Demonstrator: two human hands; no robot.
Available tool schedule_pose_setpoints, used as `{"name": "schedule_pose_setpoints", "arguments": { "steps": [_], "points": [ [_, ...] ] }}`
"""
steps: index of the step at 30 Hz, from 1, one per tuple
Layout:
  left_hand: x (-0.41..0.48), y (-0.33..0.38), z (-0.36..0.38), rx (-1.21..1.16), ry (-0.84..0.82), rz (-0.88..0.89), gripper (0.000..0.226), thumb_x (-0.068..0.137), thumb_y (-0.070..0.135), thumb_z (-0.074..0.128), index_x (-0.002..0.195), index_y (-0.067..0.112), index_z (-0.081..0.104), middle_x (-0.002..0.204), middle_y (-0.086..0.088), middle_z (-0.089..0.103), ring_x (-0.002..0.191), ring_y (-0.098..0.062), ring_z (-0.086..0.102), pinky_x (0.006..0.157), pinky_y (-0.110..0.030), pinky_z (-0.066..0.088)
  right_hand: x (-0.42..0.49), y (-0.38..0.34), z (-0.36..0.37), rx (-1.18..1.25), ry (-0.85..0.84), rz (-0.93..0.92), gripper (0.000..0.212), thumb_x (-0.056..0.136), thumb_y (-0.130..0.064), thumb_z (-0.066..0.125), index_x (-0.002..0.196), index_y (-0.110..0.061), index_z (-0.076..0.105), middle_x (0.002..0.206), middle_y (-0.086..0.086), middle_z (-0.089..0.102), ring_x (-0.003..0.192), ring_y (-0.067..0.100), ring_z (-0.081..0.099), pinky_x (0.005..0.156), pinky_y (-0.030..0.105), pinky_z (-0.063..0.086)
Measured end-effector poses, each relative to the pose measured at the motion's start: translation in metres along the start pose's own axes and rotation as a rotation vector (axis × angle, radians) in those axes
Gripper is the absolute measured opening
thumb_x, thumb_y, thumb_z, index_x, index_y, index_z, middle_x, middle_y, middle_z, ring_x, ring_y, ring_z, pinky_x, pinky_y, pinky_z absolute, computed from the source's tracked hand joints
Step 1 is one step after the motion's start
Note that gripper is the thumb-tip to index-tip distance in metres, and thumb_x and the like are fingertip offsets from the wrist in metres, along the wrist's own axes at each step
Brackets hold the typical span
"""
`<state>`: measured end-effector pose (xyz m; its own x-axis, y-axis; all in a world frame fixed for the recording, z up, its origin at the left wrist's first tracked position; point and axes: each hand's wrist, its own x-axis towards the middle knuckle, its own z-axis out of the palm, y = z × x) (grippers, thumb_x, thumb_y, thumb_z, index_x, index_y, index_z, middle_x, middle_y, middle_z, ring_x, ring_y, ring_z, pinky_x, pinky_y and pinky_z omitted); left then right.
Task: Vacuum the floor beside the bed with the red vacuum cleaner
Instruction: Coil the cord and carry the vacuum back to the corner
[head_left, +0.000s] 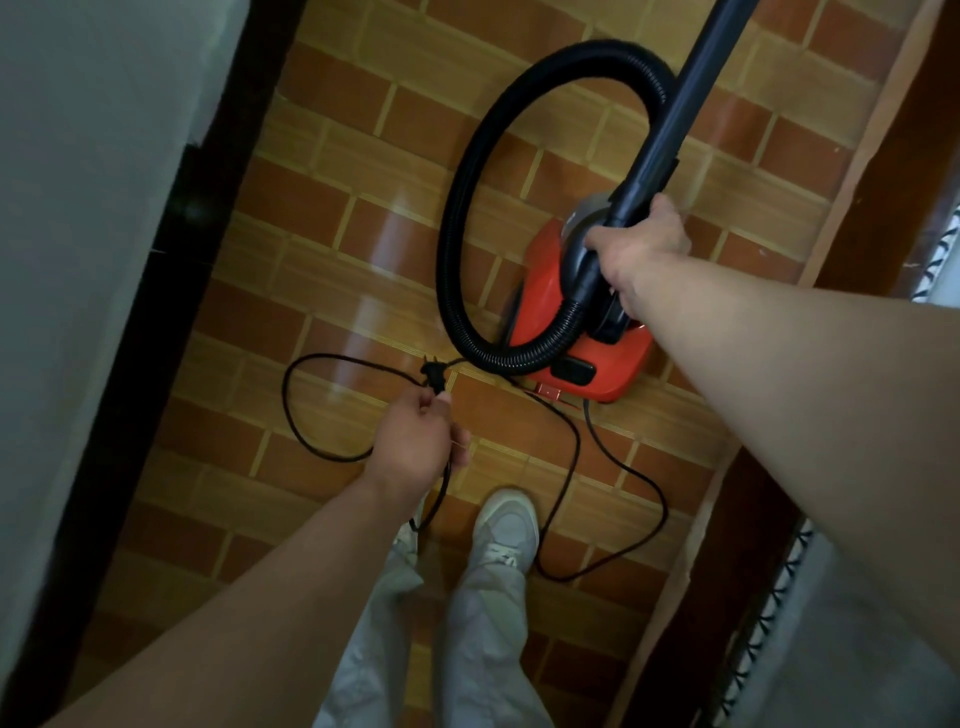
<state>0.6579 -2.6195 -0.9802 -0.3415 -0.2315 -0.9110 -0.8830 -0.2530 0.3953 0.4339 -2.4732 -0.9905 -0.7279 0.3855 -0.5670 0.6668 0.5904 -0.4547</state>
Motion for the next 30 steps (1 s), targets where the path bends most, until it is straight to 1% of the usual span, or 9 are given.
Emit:
{"name": "schedule_pose_setpoints", "arguments": {
  "steps": [4,9,11,13,15,18,23,27,30],
  "points": [
    [0.001,0.014,0.009,-0.021,-0.013,0.044,0.012,0.108,0.026,0.046,0.103,0.017,0.051,0.068,-0.004,0.068,0.056,-0.021,0.063,0.065,-0.039,0.055,0.002,0.004,0.003,-0.103,0.011,-0.035,0.054,0.073,-0.032,0.078,0.12,-0.028,0.052,0.101,0.0,0.065,0.089,0.025,0.067,0.085,0.038,0.059],
    [0.005,0.035,0.016,-0.012,-0.01,0.065,0.014,0.108,0.025,0.047,0.105,0.012,0.053,0.075,-0.008,0.067,0.06,-0.023,0.065,0.053,-0.029,0.056,0.001,0.006,0.004,-0.193,0.027,-0.03,0.082,0.068,-0.052,0.083,0.134,-0.023,0.043,0.125,0.008,0.054,0.11,0.03,0.061,0.093,0.04,0.054],
    [0.006,0.043,0.017,0.007,-0.008,0.086,0.015,0.108,0.026,0.048,0.106,0.013,0.054,0.077,-0.007,0.068,0.063,-0.024,0.067,0.058,-0.034,0.059,-0.001,0.005,0.004,-0.209,0.018,-0.019,0.091,0.068,-0.059,0.081,0.14,-0.021,0.039,0.133,0.01,0.048,0.116,0.032,0.057,0.095,0.04,0.051],
    [0.007,0.048,0.019,0.032,-0.012,0.108,0.013,0.108,0.027,0.048,0.104,0.016,0.055,0.079,-0.006,0.069,0.065,-0.024,0.069,0.07,-0.042,0.061,-0.002,0.005,0.003,-0.211,0.0,-0.01,0.093,0.07,-0.062,0.079,0.142,-0.019,0.036,0.139,0.011,0.044,0.12,0.033,0.055,0.095,0.039,0.048],
    [0.007,0.053,0.021,0.045,-0.016,0.122,0.013,0.108,0.027,0.047,0.1,0.018,0.054,0.079,-0.006,0.069,0.066,-0.024,0.069,0.073,-0.043,0.061,-0.002,0.005,0.001,-0.205,-0.015,-0.013,0.091,0.073,-0.06,0.078,0.143,-0.019,0.035,0.14,0.011,0.043,0.122,0.034,0.054,0.095,0.039,0.047],
    [0.006,0.055,0.026,0.058,-0.032,0.135,0.014,0.108,0.026,0.047,0.098,0.018,0.053,0.079,-0.006,0.068,0.067,-0.025,0.068,0.07,-0.041,0.058,-0.003,0.01,-0.002,-0.183,-0.02,-0.02,0.087,0.077,-0.055,0.077,0.145,-0.024,0.034,0.14,0.011,0.044,0.122,0.034,0.054,0.095,0.04,0.047],
    [0.004,0.047,0.029,0.084,-0.044,0.152,0.015,0.108,0.025,0.047,0.097,0.016,0.052,0.076,-0.005,0.067,0.068,-0.028,0.068,0.073,-0.044,0.057,-0.013,0.024,-0.013,-0.162,-0.019,-0.065,0.086,0.082,-0.047,0.074,0.151,-0.023,0.028,0.144,0.012,0.041,0.127,0.033,0.051,0.103,0.04,0.044],
    [0.0,0.035,0.025,0.119,-0.046,0.15,0.017,0.108,0.026,0.047,0.104,0.011,0.053,0.081,-0.008,0.066,0.066,-0.025,0.068,0.073,-0.045,0.059,-0.045,0.051,-0.018,-0.162,0.089,-0.079,0.065,0.094,-0.04,0.062,0.146,-0.013,0.035,0.14,0.012,0.042,0.124,0.033,0.052,0.094,0.038,0.045],
    [-0.001,0.025,0.02,0.133,-0.04,0.127,0.021,0.108,0.027,0.047,0.11,0.008,0.054,0.083,-0.007,0.066,0.064,-0.021,0.069,0.066,-0.04,0.061,-0.087,0.093,-0.01,-0.135,0.069,-0.066,0.043,0.097,-0.033,0.058,0.132,-0.012,0.048,0.131,0.012,0.051,0.116,0.031,0.055,0.088,0.035,0.045]
  ]
}}
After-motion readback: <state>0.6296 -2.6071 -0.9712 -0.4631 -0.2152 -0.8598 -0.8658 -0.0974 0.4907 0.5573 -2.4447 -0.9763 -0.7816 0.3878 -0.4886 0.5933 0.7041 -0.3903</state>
